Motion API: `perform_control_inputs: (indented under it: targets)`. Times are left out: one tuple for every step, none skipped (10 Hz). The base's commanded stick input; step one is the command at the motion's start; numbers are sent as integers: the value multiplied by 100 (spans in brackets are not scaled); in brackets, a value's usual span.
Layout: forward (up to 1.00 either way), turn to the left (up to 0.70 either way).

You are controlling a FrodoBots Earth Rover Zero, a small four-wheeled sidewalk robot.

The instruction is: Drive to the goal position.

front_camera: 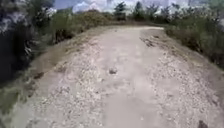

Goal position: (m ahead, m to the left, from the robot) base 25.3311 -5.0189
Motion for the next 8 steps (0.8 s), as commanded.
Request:
perform_control_inputs:
  targets:
    - [45, -27]
    - [45, -27]
    - [45, -17]
    - [45, 0]
    - [45, 0]
    - [45, 0]
    - [45, 0]
    - [45, 0]
